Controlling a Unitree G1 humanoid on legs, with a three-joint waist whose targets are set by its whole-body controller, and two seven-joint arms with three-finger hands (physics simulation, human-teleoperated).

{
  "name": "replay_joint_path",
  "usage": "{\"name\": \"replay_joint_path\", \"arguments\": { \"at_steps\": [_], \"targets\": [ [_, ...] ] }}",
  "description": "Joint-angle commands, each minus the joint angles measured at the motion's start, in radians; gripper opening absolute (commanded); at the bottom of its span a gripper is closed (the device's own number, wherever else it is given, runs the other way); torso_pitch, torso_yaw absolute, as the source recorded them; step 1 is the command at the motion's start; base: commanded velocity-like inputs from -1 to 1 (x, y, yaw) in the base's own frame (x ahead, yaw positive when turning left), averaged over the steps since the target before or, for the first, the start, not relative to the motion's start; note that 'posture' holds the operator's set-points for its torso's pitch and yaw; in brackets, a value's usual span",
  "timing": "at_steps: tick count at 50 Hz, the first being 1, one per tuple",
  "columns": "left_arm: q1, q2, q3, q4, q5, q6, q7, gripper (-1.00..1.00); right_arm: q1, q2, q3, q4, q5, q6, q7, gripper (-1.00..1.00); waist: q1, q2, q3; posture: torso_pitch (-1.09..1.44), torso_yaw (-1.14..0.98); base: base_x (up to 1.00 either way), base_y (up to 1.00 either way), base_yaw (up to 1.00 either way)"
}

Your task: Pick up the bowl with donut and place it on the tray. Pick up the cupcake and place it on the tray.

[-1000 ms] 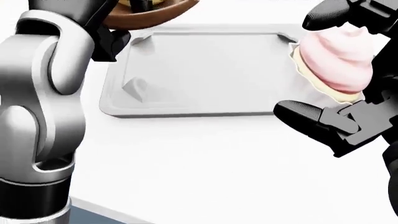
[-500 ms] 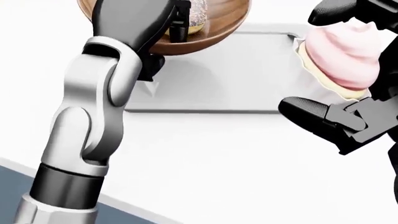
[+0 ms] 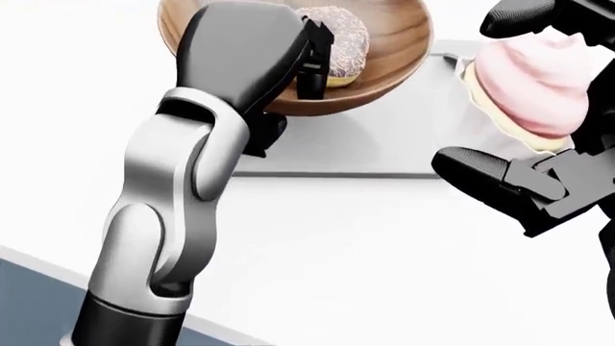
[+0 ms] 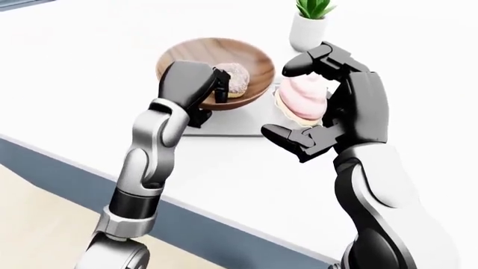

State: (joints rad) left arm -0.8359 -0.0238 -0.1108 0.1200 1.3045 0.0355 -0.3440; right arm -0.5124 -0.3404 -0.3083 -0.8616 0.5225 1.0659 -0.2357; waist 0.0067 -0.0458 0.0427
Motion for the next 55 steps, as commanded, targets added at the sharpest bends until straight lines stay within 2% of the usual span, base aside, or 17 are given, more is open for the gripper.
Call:
{"name": "replay_joint_path", "arguments": {
  "at_steps": [1, 23, 31, 32, 35, 49, 52, 55],
  "targets": [
    [-0.038, 0.001, 0.01, -0.045, -0.001, -0.002, 0.026, -1.0, -0.031, -0.011, -0.015, -0.024, -0.002, -0.038, -0.004, -1.0, 0.004, -0.003, -0.027, 0.0, 0.0, 0.0, 0.0, 0.0],
    [-0.016, 0.007, 0.01, -0.017, -0.002, -0.004, 0.045, -1.0, -0.029, -0.014, -0.016, -0.029, 0.006, -0.04, -0.011, -1.0, 0.004, -0.002, -0.03, 0.0, 0.0, 0.0, 0.0, 0.0],
    [-0.016, 0.006, 0.01, -0.018, -0.001, -0.002, 0.044, -0.56, -0.027, -0.016, -0.023, -0.027, 0.01, -0.042, -0.012, -1.0, 0.004, -0.003, -0.029, 0.0, 0.0, 0.0, 0.0, 0.0],
    [-0.015, 0.005, 0.01, -0.016, -0.001, -0.002, 0.045, -0.4, -0.03, -0.016, -0.025, -0.027, 0.013, -0.038, -0.014, -1.0, 0.004, -0.003, -0.03, 0.0, 0.0, 0.0, 0.0, 0.0],
    [-0.015, 0.004, 0.008, -0.012, -0.002, -0.004, 0.049, -0.3, -0.029, -0.019, -0.029, -0.027, 0.019, -0.04, -0.016, -1.0, 0.005, -0.003, -0.029, 0.0, 0.0, 0.0, 0.0, 0.0],
    [0.007, -0.023, -0.009, -0.062, 0.005, -0.004, 0.029, -0.29, -0.033, -0.031, -0.037, -0.027, 0.042, -0.038, -0.033, -1.0, 0.005, -0.003, -0.029, 0.0, 0.0, 0.0, 0.0, 0.0],
    [0.013, -0.034, -0.015, -0.083, 0.013, -0.007, 0.014, -0.22, -0.029, -0.033, -0.037, -0.025, 0.045, -0.044, -0.034, -1.0, 0.005, -0.004, -0.028, 0.0, 0.0, 0.0, 0.0, 0.0],
    [0.012, -0.041, -0.018, -0.103, 0.019, -0.007, -0.002, -0.04, -0.025, -0.035, -0.037, -0.023, 0.046, -0.05, -0.034, -1.0, 0.005, -0.004, -0.027, 0.0, 0.0, 0.0, 0.0, 0.0]
  ]
}}
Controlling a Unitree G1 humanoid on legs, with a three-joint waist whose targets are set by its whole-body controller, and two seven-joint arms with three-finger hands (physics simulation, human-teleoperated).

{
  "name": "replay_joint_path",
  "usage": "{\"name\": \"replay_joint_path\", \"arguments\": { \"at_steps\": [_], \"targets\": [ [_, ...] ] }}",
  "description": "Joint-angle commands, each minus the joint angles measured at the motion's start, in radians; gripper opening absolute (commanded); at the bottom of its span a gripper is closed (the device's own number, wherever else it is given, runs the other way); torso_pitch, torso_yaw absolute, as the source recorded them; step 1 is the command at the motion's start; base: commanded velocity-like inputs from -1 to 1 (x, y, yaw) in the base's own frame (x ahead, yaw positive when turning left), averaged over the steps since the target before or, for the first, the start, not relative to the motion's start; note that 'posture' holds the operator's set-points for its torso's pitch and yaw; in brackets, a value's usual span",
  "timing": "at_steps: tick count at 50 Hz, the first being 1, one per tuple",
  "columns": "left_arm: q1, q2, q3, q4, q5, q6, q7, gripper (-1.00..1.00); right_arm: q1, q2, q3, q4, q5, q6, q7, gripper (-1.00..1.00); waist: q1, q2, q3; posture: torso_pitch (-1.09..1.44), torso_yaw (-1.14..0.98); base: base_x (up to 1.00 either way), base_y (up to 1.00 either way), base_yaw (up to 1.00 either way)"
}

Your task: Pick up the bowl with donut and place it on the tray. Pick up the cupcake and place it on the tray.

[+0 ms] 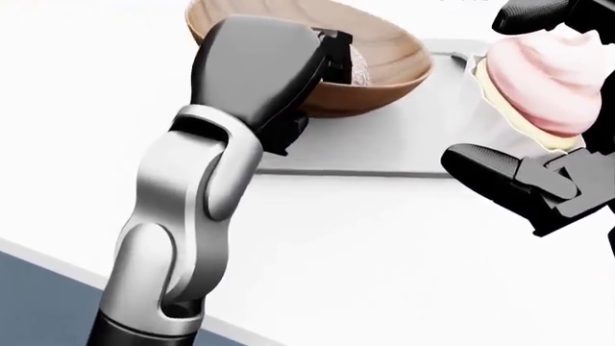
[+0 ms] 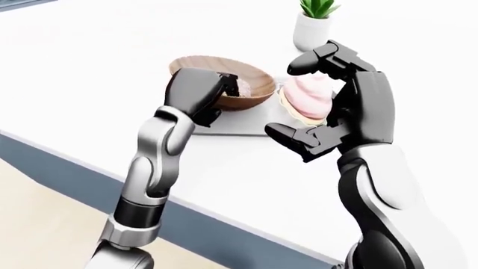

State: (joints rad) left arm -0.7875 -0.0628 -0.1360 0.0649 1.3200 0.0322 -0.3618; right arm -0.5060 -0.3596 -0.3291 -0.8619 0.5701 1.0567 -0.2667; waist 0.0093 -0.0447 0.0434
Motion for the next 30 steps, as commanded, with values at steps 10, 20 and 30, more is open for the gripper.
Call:
{"name": "replay_joint_path", "arguments": {
  "at_steps": [10, 20, 30],
  "targets": [
    [-0.019, -0.028, 0.002, -0.113, 0.01, 0.004, -0.039, 0.29, -0.028, -0.022, -0.024, -0.028, 0.014, -0.041, -0.012, -1.0, 0.003, -0.005, -0.027, 0.0, 0.0, 0.0, 0.0, 0.0],
    [0.011, 0.006, 0.037, -0.262, -0.056, 0.075, -0.122, 0.7, -0.028, -0.031, -0.031, -0.029, 0.032, -0.04, -0.023, -1.0, 0.003, -0.004, -0.023, 0.0, 0.0, 0.0, 0.0, 0.0],
    [0.151, 0.095, 0.115, -0.514, -0.167, 0.178, -0.178, 1.0, -0.049, -0.048, -0.031, -0.03, 0.055, -0.023, -0.044, -1.0, 0.002, 0.004, -0.019, 0.0, 0.0, 0.0, 0.0, 0.0]
  ]
}}
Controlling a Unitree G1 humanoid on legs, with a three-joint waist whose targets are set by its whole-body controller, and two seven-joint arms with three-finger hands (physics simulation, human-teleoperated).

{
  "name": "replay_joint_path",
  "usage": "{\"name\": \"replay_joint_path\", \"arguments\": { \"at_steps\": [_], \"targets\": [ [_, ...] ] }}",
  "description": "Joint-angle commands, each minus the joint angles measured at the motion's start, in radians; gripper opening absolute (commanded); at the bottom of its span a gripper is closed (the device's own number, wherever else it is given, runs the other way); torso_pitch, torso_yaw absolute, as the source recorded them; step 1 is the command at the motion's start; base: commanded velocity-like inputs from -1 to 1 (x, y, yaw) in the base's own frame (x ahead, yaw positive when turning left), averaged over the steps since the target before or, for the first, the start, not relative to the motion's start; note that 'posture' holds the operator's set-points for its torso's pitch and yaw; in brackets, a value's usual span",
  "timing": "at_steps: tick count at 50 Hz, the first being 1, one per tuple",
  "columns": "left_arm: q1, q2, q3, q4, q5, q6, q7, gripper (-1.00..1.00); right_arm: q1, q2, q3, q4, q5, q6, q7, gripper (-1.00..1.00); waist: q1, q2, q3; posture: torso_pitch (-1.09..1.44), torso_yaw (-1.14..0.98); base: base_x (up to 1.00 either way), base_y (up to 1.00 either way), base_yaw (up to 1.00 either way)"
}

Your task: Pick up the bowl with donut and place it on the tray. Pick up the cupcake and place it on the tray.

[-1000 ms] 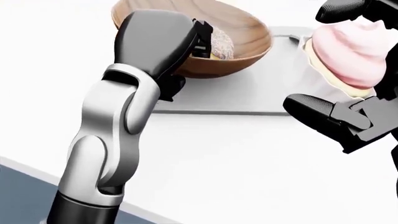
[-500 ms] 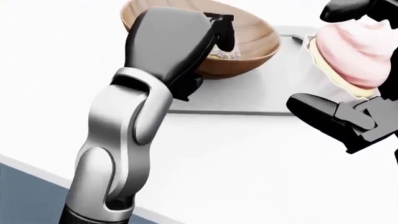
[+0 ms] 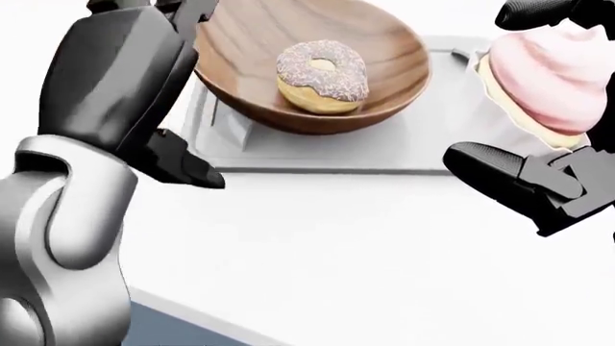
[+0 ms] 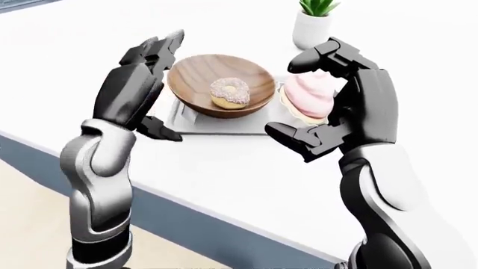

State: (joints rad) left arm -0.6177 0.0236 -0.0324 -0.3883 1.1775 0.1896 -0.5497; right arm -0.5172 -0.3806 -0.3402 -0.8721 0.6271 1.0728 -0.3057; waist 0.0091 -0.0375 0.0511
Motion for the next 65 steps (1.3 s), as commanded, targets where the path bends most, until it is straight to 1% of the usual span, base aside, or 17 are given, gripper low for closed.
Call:
{"name": "replay_joint_path", "arguments": {
  "at_steps": [1, 4, 7, 11, 14, 20, 25, 30, 34, 36, 40, 45, 50, 53, 56, 61, 65],
  "targets": [
    [-0.011, 0.017, 0.019, -0.088, -0.036, 0.037, 0.008, 1.0, -0.042, -0.029, -0.02, -0.018, -0.001, -0.037, -0.008, -1.0, 0.003, -0.002, -0.026, 0.0, 0.0, 0.0, 0.0, 0.0],
    [0.011, 0.046, 0.051, -0.178, -0.08, 0.097, -0.016, 1.0, -0.067, -0.04, -0.011, -0.006, 0.002, -0.024, -0.018, -1.0, 0.004, 0.001, -0.023, 0.0, 0.0, 0.0, 0.0, 0.0],
    [0.049, 0.08, 0.083, -0.241, -0.134, 0.142, -0.013, 1.0, -0.094, -0.053, -0.007, 0.017, -0.002, -0.017, -0.015, -1.0, 0.006, 0.004, -0.019, 0.0, 0.0, 0.0, 0.0, 0.0],
    [0.104, 0.108, 0.104, -0.305, -0.189, 0.191, 0.003, 1.0, -0.128, -0.057, -0.018, 0.083, 0.019, -0.03, -0.008, -1.0, 0.006, 0.011, -0.017, 0.0, 0.0, 0.0, 0.0, 0.0],
    [0.145, 0.126, 0.12, -0.316, -0.23, 0.194, 0.039, 1.0, -0.156, -0.073, -0.011, 0.171, 0.017, -0.071, -0.001, -1.0, 0.006, 0.013, -0.016, 0.0, 0.0, 0.0, 0.0, 0.0],
    [0.148, 0.138, 0.114, -0.336, -0.236, 0.223, 0.046, 1.0, -0.217, -0.083, 0.03, 0.367, -0.042, -0.171, 0.031, -1.0, 0.003, 0.015, -0.017, 0.0, 0.0, 0.0, 0.0, 0.0],
    [0.148, 0.138, 0.11, -0.332, -0.24, 0.224, 0.055, 1.0, -0.332, -0.088, 0.078, 0.561, -0.128, -0.24, 0.058, -1.0, 0.001, 0.014, -0.018, 0.0, 0.0, 0.0, 0.0, 0.0],
    [0.148, 0.138, 0.109, -0.332, -0.242, 0.226, 0.058, 1.0, -0.409, -0.083, 0.11, 0.685, -0.213, -0.282, 0.088, -1.0, -0.001, 0.019, -0.021, 0.0, 0.0, 0.0, 0.0, 0.0],
    [0.157, 0.138, 0.112, -0.326, -0.25, 0.216, 0.069, 1.0, -0.455, -0.062, 0.128, 0.778, -0.281, -0.322, 0.115, -1.0, -0.004, 0.024, -0.02, 0.0, 0.0, 0.0, 0.0, 0.0],
    [0.159, 0.138, 0.111, -0.323, -0.251, 0.214, 0.073, 1.0, -0.468, -0.052, 0.133, 0.808, -0.308, -0.338, 0.123, -1.0, -0.004, 0.027, -0.023, 0.0, 0.0, 0.0, 0.0, 0.0],
    [0.161, 0.131, 0.105, -0.317, -0.253, 0.214, 0.081, 1.0, -0.447, -0.02, 0.152, 0.869, -0.367, -0.402, 0.16, -1.0, -0.003, 0.03, -0.026, 0.0, 0.0, 0.0, 0.0, 0.0],
    [0.165, 0.13, 0.107, -0.307, -0.264, 0.21, 0.097, 1.0, -0.45, 0.003, 0.148, 0.984, -0.415, -0.486, 0.18, -1.0, -0.002, 0.029, -0.034, 0.0, 0.0, 0.0, 0.0, 0.0],
    [0.169, 0.132, 0.109, -0.324, -0.264, 0.218, 0.092, 1.0, -0.458, 0.009, 0.148, 1.112, -0.449, -0.578, 0.173, -1.0, -0.001, 0.028, -0.043, 0.0, 0.0, 0.0, 0.0, 0.0],
    [0.179, 0.133, 0.113, -0.309, -0.278, 0.203, 0.113, 1.0, -0.463, 0.008, 0.15, 1.172, -0.461, -0.617, 0.173, -1.0, 0.001, 0.027, -0.046, 0.0, 0.0, 0.0, 0.0, 0.0],
    [0.178, 0.133, 0.112, -0.316, -0.277, 0.209, 0.109, 1.0, -0.474, 0.005, 0.153, 1.237, -0.478, -0.656, 0.172, -1.0, 0.001, 0.028, -0.049, 0.0, 0.0, 0.0, 0.0, 0.0],
    [0.184, 0.134, 0.114, -0.326, -0.277, 0.213, 0.106, 1.0, -0.494, 0.0, 0.157, 1.34, -0.513, -0.729, 0.154, -1.0, 0.001, 0.027, -0.047, 0.0, 0.0, 0.0, 0.0, 0.0],
    [0.185, 0.136, 0.117, -0.322, -0.284, 0.21, 0.113, 1.0, -0.496, -0.002, 0.164, 1.363, -0.538, -0.745, 0.153, -1.0, 0.004, 0.03, -0.048, 0.0, 0.0, 0.0, 0.0, 0.0]
  ]
}}
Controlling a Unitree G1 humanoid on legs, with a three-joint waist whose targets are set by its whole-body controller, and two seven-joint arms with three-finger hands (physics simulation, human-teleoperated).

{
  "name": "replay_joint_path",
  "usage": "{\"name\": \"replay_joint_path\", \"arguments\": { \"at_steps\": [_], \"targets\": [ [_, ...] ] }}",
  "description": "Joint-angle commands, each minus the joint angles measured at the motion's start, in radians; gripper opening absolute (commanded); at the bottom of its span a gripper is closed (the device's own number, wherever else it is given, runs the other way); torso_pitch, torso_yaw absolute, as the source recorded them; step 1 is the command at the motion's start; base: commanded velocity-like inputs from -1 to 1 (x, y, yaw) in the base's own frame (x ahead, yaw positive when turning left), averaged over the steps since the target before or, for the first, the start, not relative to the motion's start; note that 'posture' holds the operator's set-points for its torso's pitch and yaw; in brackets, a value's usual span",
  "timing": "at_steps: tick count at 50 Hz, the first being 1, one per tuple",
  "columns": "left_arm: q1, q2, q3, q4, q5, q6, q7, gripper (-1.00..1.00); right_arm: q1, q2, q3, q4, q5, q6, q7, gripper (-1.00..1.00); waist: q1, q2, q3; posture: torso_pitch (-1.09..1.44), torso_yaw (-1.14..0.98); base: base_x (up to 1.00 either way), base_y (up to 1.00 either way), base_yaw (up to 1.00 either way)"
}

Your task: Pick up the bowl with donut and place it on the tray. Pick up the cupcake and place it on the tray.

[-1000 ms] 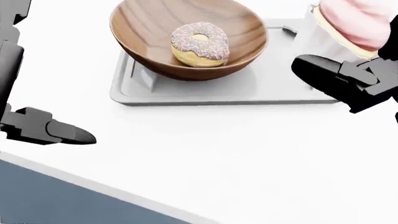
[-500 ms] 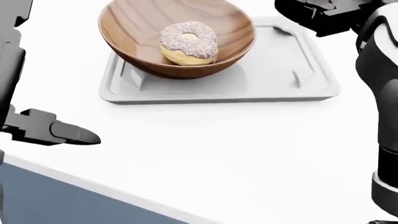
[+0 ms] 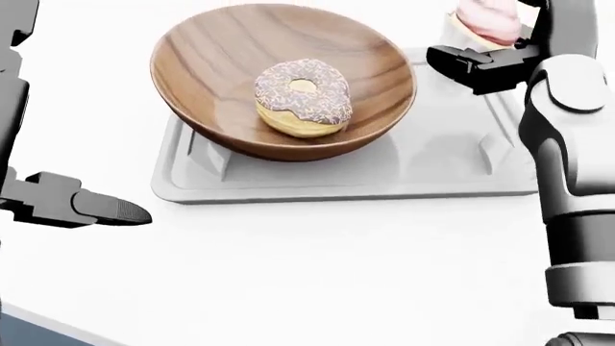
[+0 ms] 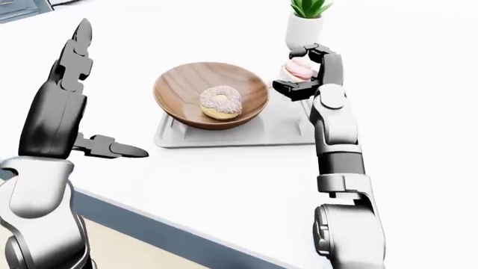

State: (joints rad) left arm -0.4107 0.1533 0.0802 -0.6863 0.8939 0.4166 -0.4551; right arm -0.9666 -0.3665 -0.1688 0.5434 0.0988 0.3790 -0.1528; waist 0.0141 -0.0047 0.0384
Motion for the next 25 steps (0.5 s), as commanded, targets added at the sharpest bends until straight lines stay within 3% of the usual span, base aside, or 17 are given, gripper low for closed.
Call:
{"name": "replay_joint_path", "arguments": {
  "at_steps": [1, 11, 25],
  "targets": [
    [-0.022, 0.007, 0.004, -0.023, -0.001, -0.017, 0.019, 1.0, -0.046, -0.016, -0.007, -0.054, -0.015, -0.05, 0.001, -1.0, 0.0, -0.003, -0.035, 0.0, 0.0, 0.0, 0.0, 0.0],
    [-0.024, 0.0, -0.004, -0.036, 0.009, -0.01, 0.012, 1.0, 0.006, -0.026, -0.019, -0.099, -0.045, -0.03, 0.013, -1.0, 0.01, -0.019, -0.016, 0.0, 0.0, 0.0, 0.0, 0.0],
    [-0.004, -0.001, 0.0, -0.022, -0.006, -0.033, 0.036, 1.0, 0.018, -0.021, -0.022, 0.023, -0.048, -0.104, 0.011, -1.0, 0.016, -0.031, -0.017, 0.0, 0.0, 0.0, 0.0, 0.0]
  ]
}}
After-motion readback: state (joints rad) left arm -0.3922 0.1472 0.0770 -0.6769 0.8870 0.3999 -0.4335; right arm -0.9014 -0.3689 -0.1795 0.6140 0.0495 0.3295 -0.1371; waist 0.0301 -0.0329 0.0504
